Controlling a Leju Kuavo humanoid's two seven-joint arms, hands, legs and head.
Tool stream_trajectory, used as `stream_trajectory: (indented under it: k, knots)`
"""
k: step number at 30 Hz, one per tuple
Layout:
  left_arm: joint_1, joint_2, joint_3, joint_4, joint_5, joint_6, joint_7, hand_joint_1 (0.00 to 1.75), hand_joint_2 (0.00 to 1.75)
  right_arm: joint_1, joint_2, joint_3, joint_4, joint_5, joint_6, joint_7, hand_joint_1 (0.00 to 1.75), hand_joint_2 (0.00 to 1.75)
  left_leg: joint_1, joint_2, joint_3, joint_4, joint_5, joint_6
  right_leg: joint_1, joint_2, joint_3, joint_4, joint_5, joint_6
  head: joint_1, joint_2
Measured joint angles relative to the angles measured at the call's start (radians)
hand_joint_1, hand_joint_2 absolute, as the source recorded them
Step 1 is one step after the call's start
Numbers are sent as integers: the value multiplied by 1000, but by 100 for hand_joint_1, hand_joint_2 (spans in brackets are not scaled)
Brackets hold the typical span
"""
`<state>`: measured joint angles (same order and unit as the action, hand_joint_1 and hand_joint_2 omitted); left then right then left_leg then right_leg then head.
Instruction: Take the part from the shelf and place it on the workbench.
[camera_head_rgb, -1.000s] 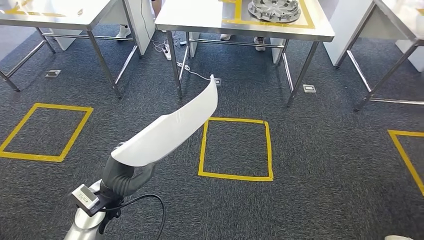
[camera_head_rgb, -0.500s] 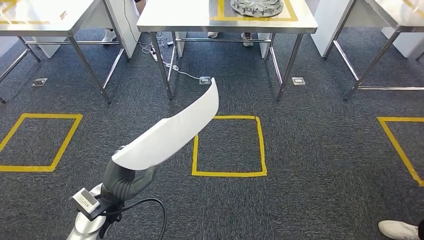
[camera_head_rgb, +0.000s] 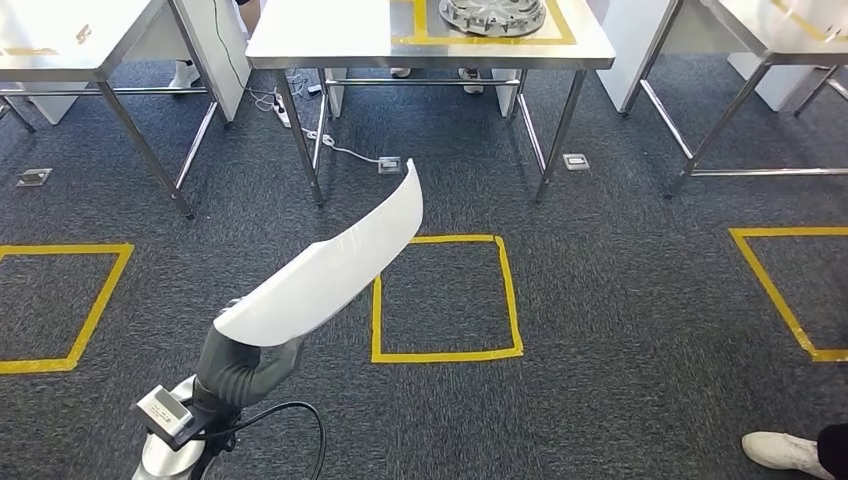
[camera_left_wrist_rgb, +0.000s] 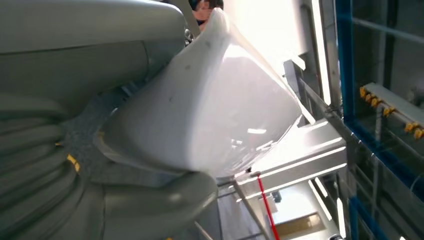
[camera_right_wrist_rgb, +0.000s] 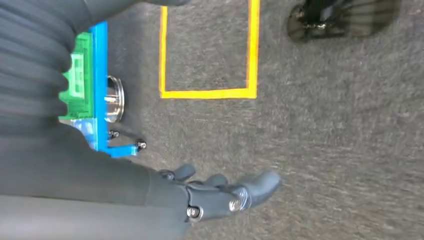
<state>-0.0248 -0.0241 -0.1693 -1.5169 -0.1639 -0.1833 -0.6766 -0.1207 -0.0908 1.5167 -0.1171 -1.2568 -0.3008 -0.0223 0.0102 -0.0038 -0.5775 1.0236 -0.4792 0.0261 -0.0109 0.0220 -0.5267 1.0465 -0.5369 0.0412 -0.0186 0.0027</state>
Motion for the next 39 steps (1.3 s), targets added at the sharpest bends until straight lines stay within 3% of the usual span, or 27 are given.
stream_trajectory:
  k: [2, 4, 5, 6, 8, 9, 10, 13, 15, 17, 19, 20, 21, 22, 24, 26, 29, 31, 34, 36, 37, 38, 39]
  knots:
    - [-3, -1, 0, 3, 0, 2, -3, 175, 175, -3, 1, 0, 0, 0, -1, -1, 0, 175, 0, 3, 13, -2, -9, 9, 0, -9, -59, 104, -40, 8, 7, 0]
    - [-2, -1, 0, 8, 0, 5, -6, 175, 175, -2, 2, 0, 0, 2, -2, 1, 0, 175, -1, 5, 23, -2, -20, 12, 0, -10, -145, 225, -76, 12, 12, 0]
    - [0, -1, 0, 10, 0, 7, -7, 175, 175, 0, 2, 0, 0, 5, -2, 2, 0, 175, -2, 5, 30, -2, -26, 12, 0, -10, -174, 249, -70, 10, 13, 0]
    - [2, -1, 0, 11, 0, 9, -8, 175, 175, 1, 2, 0, 0, 8, -3, 2, 0, 175, -2, 5, 40, -2, -34, 11, 0, -11, -183, 236, -44, 7, 14, 0]
    - [7, -1, 1, 10, 1, 11, -11, 175, 175, 2, 3, 0, 0, 20, -4, -1, 0, 175, -2, 5, 63, -3, -50, 8, 2, -14, -151, 115, 49, -5, 17, 0]
    - [9, -1, 2, 8, 1, 14, -13, 175, 175, 2, 3, 0, 0, 27, -5, -2, 0, 175, -3, 6, 73, -3, -58, 4, 5, -18, -130, 52, 78, -10, 19, 0]
    - [13, -1, 5, 6, 1, 16, -14, 175, 175, 0, 3, 0, 0, 34, -6, -4, 0, 175, -4, 7, 81, -5, -65, 0, 9, -22, -113, 7, 90, -16, 20, 0]
    - [28, -1, 18, -7, 2, 23, -16, 175, 175, -1, 3, 0, 0, 51, -6, -2, 0, 175, -7, 9, 95, -5, -73, -21, 13, -22, -97, -23, 86, -34, 21, 0]
    - [34, -1, 24, -19, 2, 27, -17, 175, 175, -1, 3, 0, 0, 58, -5, 1, 0, 175, -7, 9, 93, 32, -75, -31, 8, -20, -78, -30, 87, -48, 18, 0]
    - [37, -1, 30, -26, 1, 30, -17, 175, 175, -5, 3, 0, 0, 61, -2, 5, 0, 175, -5, 8, 43, 126, -106, -38, 6, -19, -59, -34, 76, -59, 11, 0]
    - [41, -1, 33, -28, 0, 31, -16, 175, 175, -6, 3, 0, 0, 61, -2, 9, 0, 175, -4, 7, -38, 242, -159, -44, 6, -17, -45, -34, 61, -63, 4, 0]
    - [43, -1, 35, -28, -1, 31, -15, 175, 175, -4, 3, 0, 0, 60, -5, 9, 0, 175, -3, 7, -69, 272, -171, -47, 6, -15, -37, -34, 54, -63, 2, 0]
    - [44, -1, 35, -29, -2, 31, -14, 175, 175, -2, 3, 0, 0, 59, -12, 6, 0, 175, -3, 7, -84, 268, -162, -48, 6, -14, -28, -34, 46, -62, 0, 0]
    - [44, -1, 37, -30, -4, 31, -13, 175, 175, -1, 3, 0, 0, 57, -22, 1, 0, 175, -3, 7, -81, 230, -129, -48, 6, -12, -16, -33, 37, -60, -2, 0]
    - [44, -2, 40, -33, -7, 30, -9, 175, 175, -1, 3, 0, 0, 53, -40, -9, 0, 175, -3, 7, -51, 103, -33, -42, 6, -10, 7, -33, 19, -54, -7, 0]
    - [43, -4, 43, -37, -10, 30, -5, 175, 175, -2, 2, 0, 0, 61, -51, -19, 0, 175, -7, 11, -32, 24, 5, -31, 7, -12, 20, -33, 2, -43, -11, 0]
    - [43, -7, 44, -43, -11, 29, -2, 175, 175, 0, 1, 0, 0, 102, -58, -22, 0, 175, -7, 5, -19, 11, 3, -9, 8, -17, 29, -20, -5, -24, -10, 0]
    - [42, -9, 46, -46, -11, 29, -4, 175, 175, -3, 1, 0, 0, 112, -61, -22, 0, 175, -3, -3, 1, 7, -2, 2, 7, -19, 3, 41, -10, -17, -6, 0]
    - [44, -12, 47, -47, -12, 29, -7, 175, 175, -3, 0, -1, 0, 101, -65, -23, 0, 175, -2, -10, 24, 4, -22, 10, 3, -19, -122, 218, -68, -5, 2, 0]
    - [46, -12, 48, -47, -13, 29, -8, 175, 175, 0, 0, -1, 0, 95, -70, -22, 0, 175, -2, -15, 46, 4, -41, 8, 2, -19, -183, 261, -95, -1, 6, 0]
    - [46, -12, 48, -46, -13, 29, -8, 175, 175, 0, 0, -1, 0, 93, -71, -22, 0, 175, -1, -17, 61, 4, -52, 7, 2, -19, -192, 235, -81, -2, 9, 0]
    - [45, -12, 48, -46, -13, 28, -8, 175, 175, 1, 0, -1, 0, 93, -73, -21, 0, 175, -1, -17, 77, 4, -64, 5, 1, -19, -186, 181, -43, -4, 11, 0]
    - [44, -12, 48, -45, -13, 28, -8, 175, 175, 2, 0, -1, 0, 92, -74, -20, 0, 175, -2, -17, 92, 4, -77, 2, 2, -19, -175, 112, 15, -7, 14, 0]
